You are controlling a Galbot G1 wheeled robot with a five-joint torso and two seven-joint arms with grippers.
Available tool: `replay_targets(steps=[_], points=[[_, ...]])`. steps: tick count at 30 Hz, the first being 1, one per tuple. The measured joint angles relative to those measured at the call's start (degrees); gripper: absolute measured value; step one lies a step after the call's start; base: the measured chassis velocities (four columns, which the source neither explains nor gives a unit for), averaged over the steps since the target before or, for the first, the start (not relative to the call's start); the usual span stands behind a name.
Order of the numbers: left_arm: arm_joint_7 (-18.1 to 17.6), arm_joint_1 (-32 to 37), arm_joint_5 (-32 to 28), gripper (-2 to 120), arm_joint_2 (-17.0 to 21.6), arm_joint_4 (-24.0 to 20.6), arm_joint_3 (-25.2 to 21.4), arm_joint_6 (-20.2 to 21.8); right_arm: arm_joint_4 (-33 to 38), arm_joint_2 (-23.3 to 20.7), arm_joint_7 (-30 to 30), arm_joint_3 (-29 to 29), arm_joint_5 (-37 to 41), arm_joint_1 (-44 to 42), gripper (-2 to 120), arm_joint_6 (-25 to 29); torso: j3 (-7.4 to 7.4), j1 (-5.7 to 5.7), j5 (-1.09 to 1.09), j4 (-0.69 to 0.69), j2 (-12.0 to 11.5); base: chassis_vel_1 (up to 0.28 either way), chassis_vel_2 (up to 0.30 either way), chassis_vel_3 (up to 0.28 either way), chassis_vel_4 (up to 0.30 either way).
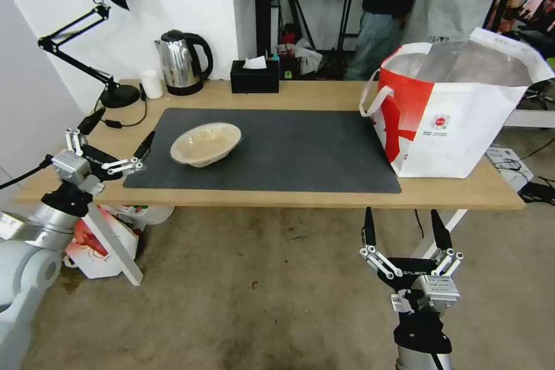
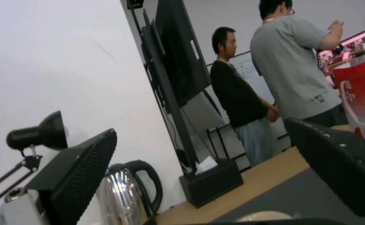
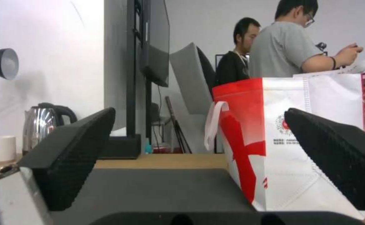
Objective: Pick up the trash from the table and place it into the takeout bag.
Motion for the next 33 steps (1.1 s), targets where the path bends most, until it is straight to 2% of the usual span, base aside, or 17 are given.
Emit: replay_targets(steps=[14, 33], points=[[0.1, -3.8, -0.5, 100, -1.9, 3.0, 4.8, 1.0, 0.0, 0.0, 0.0, 0.0, 0.0, 0.0, 100, 0.0, 0.00, 0.00, 0.00, 0.00, 0.0, 0.000, 0.000, 0.000, 0.000], [0.8, -5.6, -1.4, 100, -2.1, 5.5, 6.5, 1.1, 0.0, 0.0, 0.0, 0.0, 0.0, 0.0, 100, 0.0, 0.00, -0.01, 0.00, 0.00, 0.0, 0.000, 0.000, 0.000, 0.000]])
